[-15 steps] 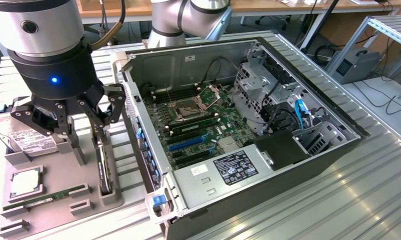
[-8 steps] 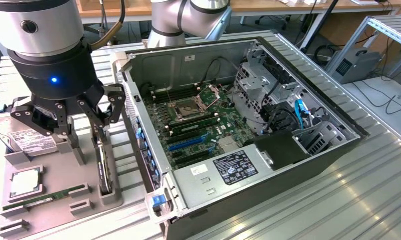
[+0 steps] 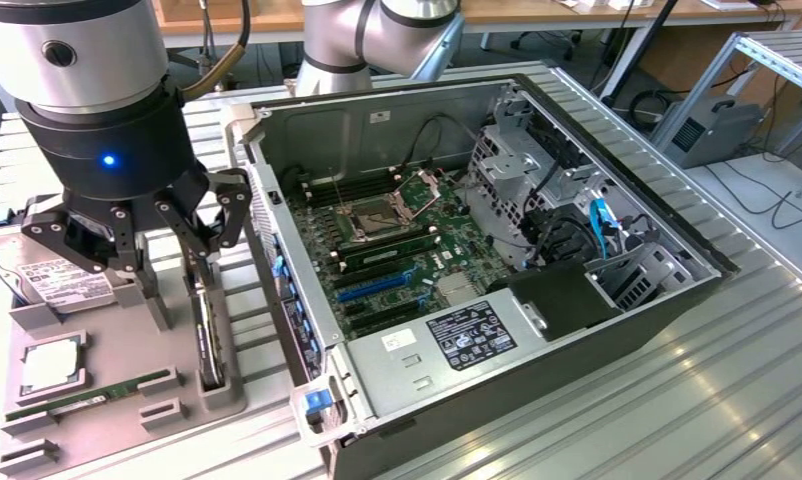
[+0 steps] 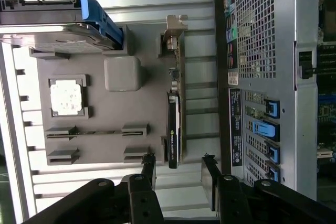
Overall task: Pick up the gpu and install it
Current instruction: 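Pick up the gpu and move the gpu toward the slot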
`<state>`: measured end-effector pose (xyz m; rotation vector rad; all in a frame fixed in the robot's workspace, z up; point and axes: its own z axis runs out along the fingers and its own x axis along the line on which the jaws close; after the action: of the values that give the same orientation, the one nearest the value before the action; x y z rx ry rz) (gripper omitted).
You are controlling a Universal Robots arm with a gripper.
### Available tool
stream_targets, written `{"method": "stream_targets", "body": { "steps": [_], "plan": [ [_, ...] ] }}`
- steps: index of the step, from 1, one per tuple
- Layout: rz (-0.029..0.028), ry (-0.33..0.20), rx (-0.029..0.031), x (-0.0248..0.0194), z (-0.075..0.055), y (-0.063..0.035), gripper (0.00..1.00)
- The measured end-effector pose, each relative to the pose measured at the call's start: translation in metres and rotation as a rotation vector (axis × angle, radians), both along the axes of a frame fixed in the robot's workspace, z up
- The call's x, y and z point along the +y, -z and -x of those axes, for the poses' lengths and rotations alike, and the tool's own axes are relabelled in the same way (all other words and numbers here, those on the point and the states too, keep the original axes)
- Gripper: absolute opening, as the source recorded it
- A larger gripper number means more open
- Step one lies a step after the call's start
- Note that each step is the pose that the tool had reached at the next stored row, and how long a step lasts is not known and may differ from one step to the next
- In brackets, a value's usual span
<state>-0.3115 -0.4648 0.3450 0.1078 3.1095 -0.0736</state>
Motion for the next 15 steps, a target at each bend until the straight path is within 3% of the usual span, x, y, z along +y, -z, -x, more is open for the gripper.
{"method": "stream_targets", "body": {
  "steps": [15],
  "plan": [
    [0.0138,0.000,-0.0001,0.0000,0.0000,0.0004,0.48]
  ]
}}
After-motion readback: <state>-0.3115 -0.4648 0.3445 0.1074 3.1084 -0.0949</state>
